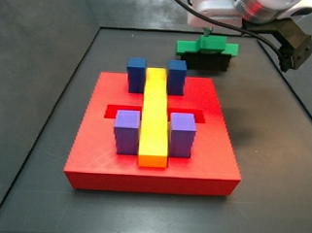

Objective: Pick up the green object. Move up. Place the green object on the fixture. Regrasp the green object. Move to above the board. Insert the green object.
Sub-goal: Regrasp the green object.

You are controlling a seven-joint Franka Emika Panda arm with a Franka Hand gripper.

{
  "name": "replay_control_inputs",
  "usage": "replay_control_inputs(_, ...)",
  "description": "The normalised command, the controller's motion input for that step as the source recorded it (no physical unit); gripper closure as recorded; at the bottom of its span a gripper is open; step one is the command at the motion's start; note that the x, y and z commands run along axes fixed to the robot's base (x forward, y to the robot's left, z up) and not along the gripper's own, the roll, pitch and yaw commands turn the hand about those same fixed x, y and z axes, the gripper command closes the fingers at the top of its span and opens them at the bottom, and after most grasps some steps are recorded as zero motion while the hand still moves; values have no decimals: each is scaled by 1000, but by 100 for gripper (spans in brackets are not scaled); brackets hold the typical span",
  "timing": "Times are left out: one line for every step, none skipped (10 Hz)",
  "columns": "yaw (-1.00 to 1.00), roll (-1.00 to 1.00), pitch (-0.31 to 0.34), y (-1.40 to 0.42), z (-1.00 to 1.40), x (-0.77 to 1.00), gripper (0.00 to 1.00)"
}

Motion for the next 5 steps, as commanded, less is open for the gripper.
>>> replay_control_inputs(0,0,-100,34,-91,-109,0)
replay_control_inputs(0,9,-37,0,-126,-57,0)
replay_control_inputs(0,71,-37,-37,-137,-34,0)
replay_control_inputs(0,54,-51,0,-163,-106,0)
replay_control_inputs(0,0,-69,0,-214,-183,0)
